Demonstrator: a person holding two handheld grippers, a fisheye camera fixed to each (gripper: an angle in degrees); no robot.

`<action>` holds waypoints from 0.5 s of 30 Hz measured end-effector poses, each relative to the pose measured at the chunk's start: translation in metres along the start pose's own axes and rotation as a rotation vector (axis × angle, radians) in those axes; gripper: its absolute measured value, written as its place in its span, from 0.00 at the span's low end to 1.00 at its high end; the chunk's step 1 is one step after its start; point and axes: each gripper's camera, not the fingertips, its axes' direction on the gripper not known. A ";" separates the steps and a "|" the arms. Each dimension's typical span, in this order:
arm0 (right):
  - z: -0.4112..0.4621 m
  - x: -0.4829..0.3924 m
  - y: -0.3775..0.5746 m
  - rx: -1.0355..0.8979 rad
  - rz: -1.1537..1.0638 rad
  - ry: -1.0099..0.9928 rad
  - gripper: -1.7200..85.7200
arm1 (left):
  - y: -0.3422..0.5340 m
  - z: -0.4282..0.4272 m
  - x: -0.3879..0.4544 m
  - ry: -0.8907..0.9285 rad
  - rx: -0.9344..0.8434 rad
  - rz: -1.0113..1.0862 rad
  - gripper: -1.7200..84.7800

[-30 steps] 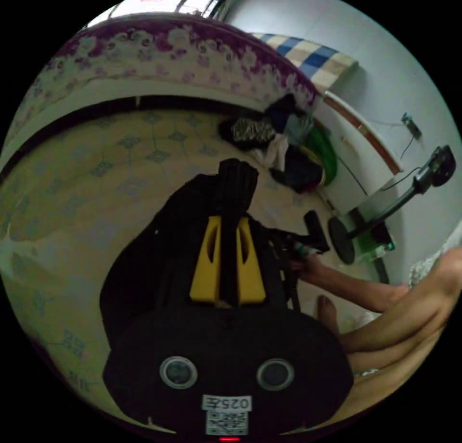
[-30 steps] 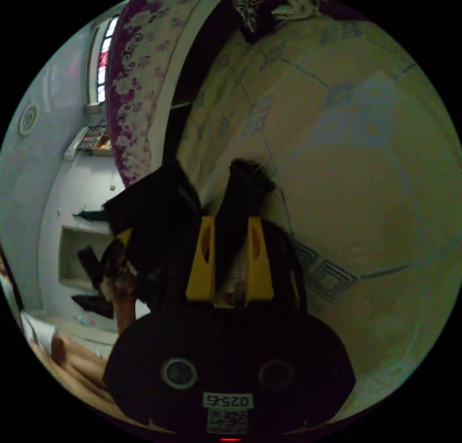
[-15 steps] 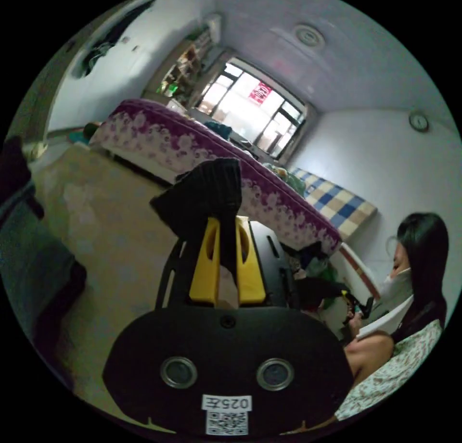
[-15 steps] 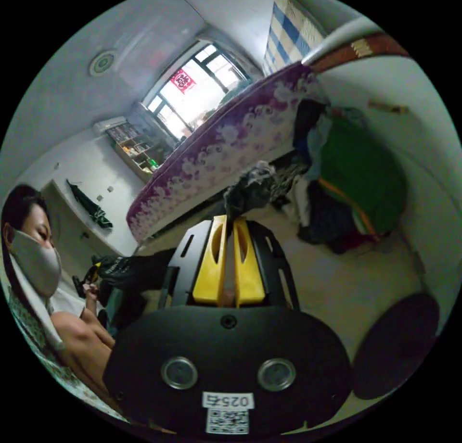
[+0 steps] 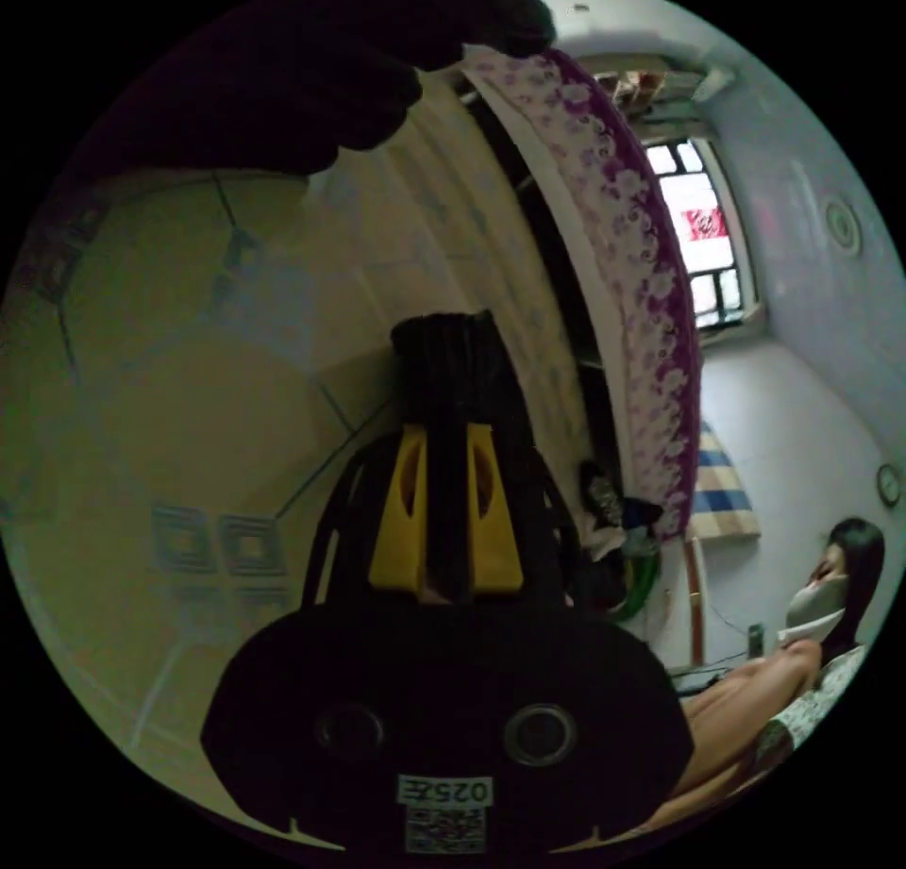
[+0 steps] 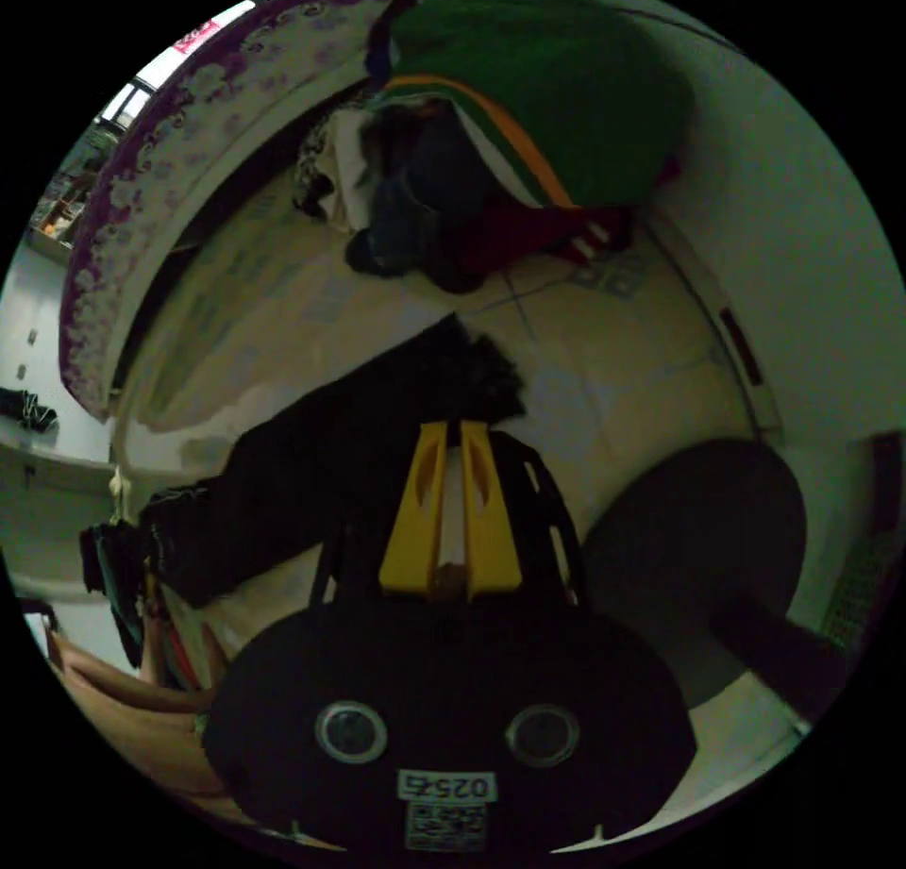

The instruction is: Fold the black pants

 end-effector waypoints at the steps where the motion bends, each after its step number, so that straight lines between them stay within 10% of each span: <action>1: -0.013 -0.005 0.011 0.068 -0.004 -0.007 0.08 | 0.002 -0.004 0.006 -0.094 -0.022 0.044 0.04; 8: -0.076 -0.096 0.050 0.251 -0.344 -0.111 0.15 | 0.045 -0.020 0.100 -0.460 0.220 0.472 0.05; 12: -0.062 -0.148 0.040 0.099 -0.539 -0.300 0.17 | 0.050 0.074 0.123 -0.400 -0.061 0.789 0.05; 15: -0.038 -0.171 0.031 -0.032 -0.606 -0.053 0.17 | 0.068 0.180 0.119 -0.471 -0.306 1.047 0.05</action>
